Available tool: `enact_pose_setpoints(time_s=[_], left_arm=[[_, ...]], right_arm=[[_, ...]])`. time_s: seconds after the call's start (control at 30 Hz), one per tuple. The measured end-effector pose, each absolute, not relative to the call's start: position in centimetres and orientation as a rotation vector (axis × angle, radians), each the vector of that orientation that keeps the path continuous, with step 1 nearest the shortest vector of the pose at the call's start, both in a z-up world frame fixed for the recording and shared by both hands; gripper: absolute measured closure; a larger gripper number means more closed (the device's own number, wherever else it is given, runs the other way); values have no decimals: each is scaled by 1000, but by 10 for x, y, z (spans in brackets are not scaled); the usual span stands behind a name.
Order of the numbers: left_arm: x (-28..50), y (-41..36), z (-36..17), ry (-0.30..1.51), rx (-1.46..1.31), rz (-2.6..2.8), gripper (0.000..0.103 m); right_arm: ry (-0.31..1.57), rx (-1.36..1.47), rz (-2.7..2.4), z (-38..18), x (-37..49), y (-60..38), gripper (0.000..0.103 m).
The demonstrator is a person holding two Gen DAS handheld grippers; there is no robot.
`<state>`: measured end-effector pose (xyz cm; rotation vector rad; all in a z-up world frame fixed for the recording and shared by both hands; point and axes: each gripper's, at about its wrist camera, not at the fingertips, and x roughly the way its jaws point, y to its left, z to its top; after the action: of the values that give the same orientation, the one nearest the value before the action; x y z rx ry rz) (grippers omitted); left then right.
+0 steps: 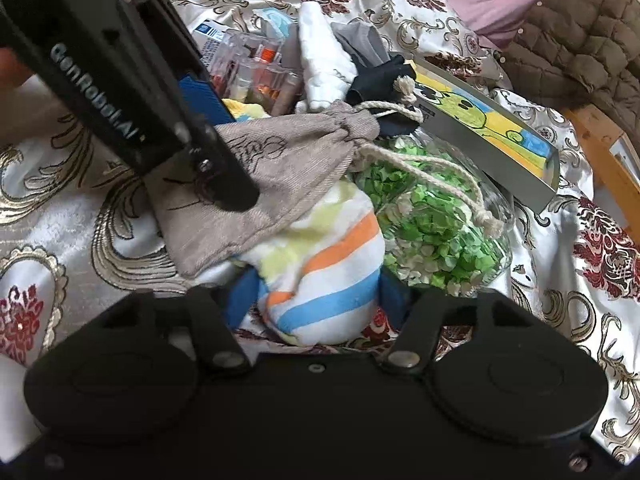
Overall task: Organize soft objects
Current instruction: 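Grasp the beige drawstring pouch with the left gripper while the right gripper grasps the striped sock, then carry the pouch and striped sock to the metal tray with both grippers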
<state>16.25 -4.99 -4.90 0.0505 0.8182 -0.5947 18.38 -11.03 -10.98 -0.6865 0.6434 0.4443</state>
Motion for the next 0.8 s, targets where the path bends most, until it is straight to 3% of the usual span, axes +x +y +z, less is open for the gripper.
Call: enact_pose_setpoints(time_s=[0.07,0.37,0.8], left_arm=[[160,-50,-48,813,49,-592,78],[143,-48,-41,818,13,-567,85],[99,-40,-24,694,-65,-441,88]], right_arm=[[649,-684,444,-109,184,-111,65],[643,-673,424,-104,181,-113,85],[459,-654,296,-73,152,-116,92]])
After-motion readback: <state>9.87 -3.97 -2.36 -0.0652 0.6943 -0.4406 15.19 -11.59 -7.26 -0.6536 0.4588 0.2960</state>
